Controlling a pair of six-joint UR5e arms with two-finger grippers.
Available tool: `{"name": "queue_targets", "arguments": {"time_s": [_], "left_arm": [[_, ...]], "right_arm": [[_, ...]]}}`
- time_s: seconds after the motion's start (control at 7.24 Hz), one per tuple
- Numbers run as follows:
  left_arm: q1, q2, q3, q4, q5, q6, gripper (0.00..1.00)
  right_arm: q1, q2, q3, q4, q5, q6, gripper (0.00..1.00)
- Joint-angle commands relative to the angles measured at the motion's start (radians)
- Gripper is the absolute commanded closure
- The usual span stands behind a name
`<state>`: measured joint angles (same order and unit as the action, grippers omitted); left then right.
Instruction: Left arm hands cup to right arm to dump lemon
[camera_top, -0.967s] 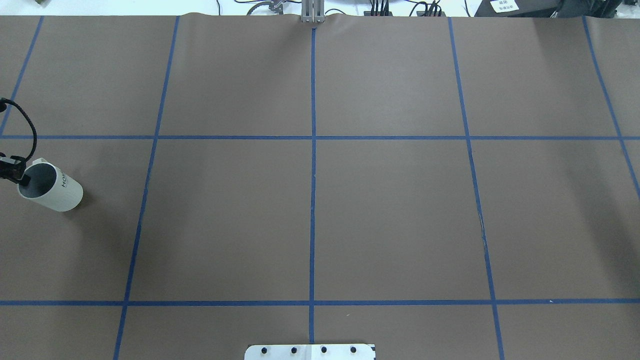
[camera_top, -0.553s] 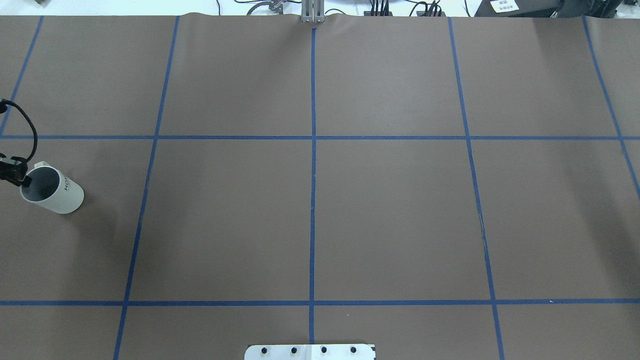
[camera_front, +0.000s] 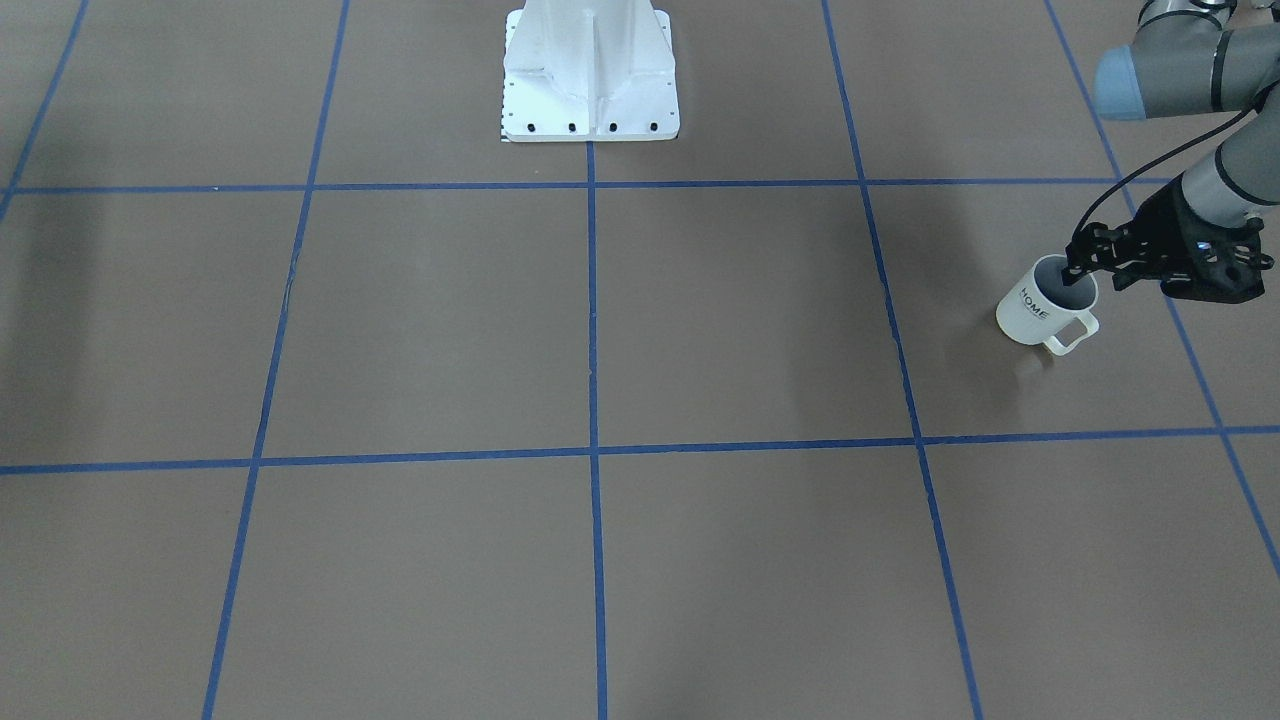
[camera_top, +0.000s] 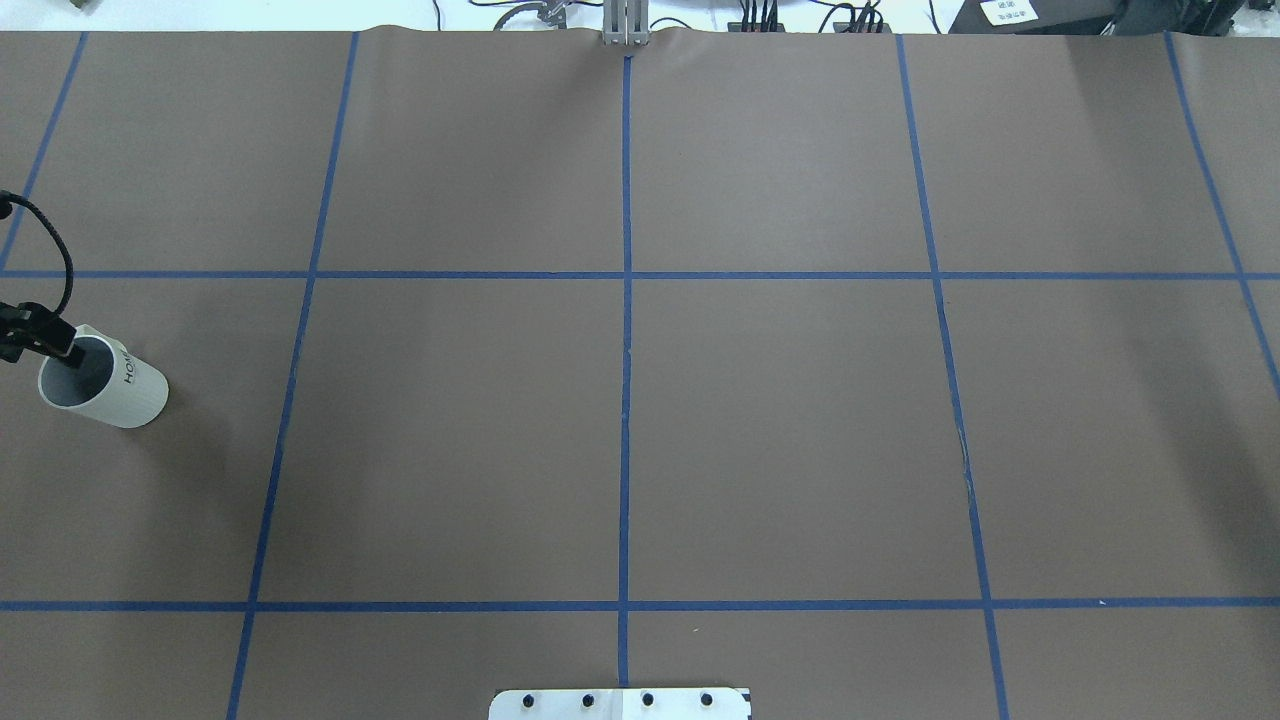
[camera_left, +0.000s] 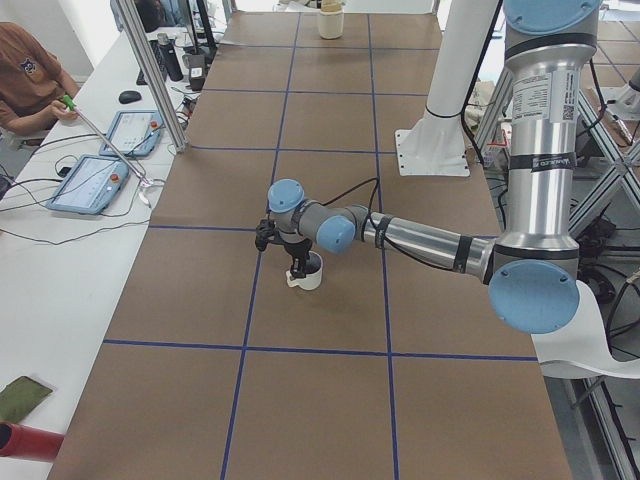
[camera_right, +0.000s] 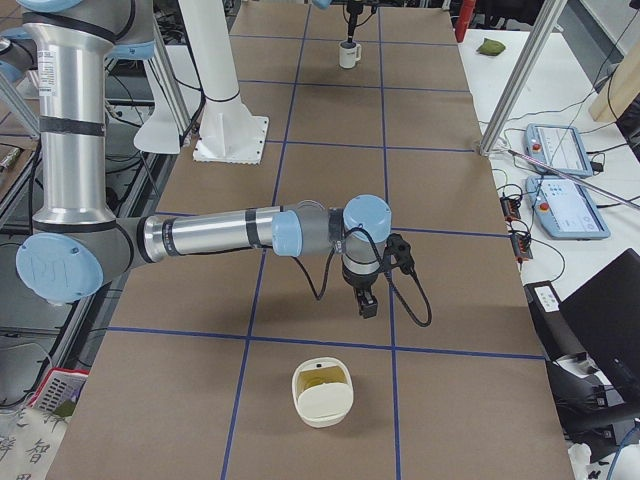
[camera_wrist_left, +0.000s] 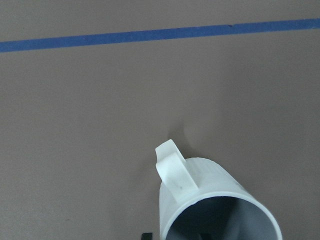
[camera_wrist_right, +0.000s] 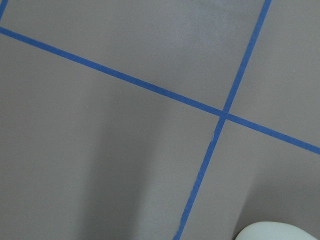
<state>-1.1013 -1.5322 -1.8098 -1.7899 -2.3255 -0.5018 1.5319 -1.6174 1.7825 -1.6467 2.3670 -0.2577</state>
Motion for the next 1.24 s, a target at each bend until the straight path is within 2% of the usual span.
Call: {"name": "queue_targets", "arguments": {"time_s": [0.0,0.14,0.41,0.69,0.83,1.11], "left_arm": [[-0.059,0.003,-0.031,0.009,0.000,0.049,0.00],[-0.124,0.003,-0.023,0.051,-0.008,0.162,0.00],[-0.298,-0.002,0.009,0.201,-0.009,0.430,0.00],[-0.428,-0.003,0.102,0.222,-0.041,0.569,0.00],[-0.475,-0.006,0.148,0.225,-0.070,0.622,0.00],[-0.482,0.001,0.142,0.233,-0.089,0.602,0.00]], "right_arm": [[0.040,0.075,-0.003,-0.130,0.000,0.000,0.00],[0.062,0.132,0.000,-0.248,-0.002,0.000,0.00],[0.071,0.123,-0.005,-0.255,-0.012,-0.002,0.00],[0.088,0.100,-0.005,-0.251,-0.011,-0.002,0.00],[0.091,0.082,-0.003,-0.248,-0.008,0.011,0.00],[0.094,0.091,0.008,-0.249,-0.014,0.023,0.00]]}}
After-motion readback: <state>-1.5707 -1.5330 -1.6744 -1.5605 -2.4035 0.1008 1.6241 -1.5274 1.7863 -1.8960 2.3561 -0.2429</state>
